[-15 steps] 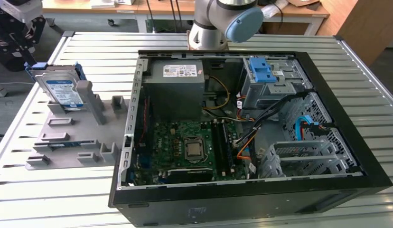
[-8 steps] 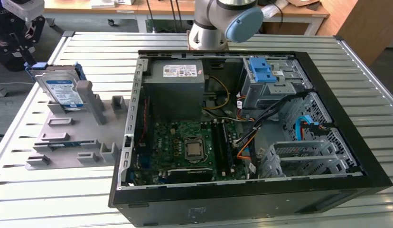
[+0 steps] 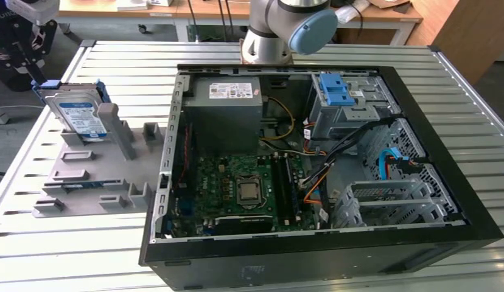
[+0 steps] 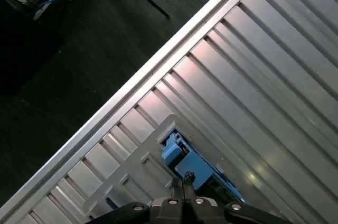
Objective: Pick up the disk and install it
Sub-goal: 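Pick up the disk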
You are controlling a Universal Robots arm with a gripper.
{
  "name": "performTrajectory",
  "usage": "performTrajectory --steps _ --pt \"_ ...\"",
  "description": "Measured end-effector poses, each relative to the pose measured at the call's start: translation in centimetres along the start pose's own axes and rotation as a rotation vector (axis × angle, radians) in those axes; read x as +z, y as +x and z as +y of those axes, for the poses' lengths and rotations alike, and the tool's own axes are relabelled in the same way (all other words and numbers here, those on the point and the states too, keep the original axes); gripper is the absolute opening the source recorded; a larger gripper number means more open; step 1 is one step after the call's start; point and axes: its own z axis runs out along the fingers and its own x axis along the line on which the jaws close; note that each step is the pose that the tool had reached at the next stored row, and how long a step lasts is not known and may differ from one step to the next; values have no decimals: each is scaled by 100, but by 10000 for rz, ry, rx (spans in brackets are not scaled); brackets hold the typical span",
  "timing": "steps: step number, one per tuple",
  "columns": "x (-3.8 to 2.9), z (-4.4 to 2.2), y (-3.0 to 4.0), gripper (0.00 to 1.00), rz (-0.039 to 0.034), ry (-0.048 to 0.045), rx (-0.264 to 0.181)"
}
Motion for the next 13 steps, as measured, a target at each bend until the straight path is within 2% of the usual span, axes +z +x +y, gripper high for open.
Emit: performTrajectory --steps 13 --pt "0 0 0 11 42 7 -1017"
